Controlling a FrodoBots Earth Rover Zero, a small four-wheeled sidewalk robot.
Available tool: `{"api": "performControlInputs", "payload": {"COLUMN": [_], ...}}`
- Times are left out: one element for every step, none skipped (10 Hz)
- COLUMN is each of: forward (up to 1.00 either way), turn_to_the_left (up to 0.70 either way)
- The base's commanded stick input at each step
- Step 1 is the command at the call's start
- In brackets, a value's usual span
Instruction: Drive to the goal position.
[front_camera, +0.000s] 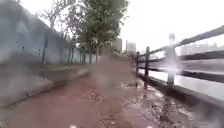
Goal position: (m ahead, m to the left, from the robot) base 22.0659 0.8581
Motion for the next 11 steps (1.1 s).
{"api": "performControlInputs", "payload": {"forward": [0.00,0.00,0.00,0.00,0.00,0.36,1.00,1.00,1.00,1.00,1.00], "turn_to_the_left": [0.00,0.00,0.00,0.00,0.00,0.00,0.00,0.00,-0.01,-0.04,-0.01]}}
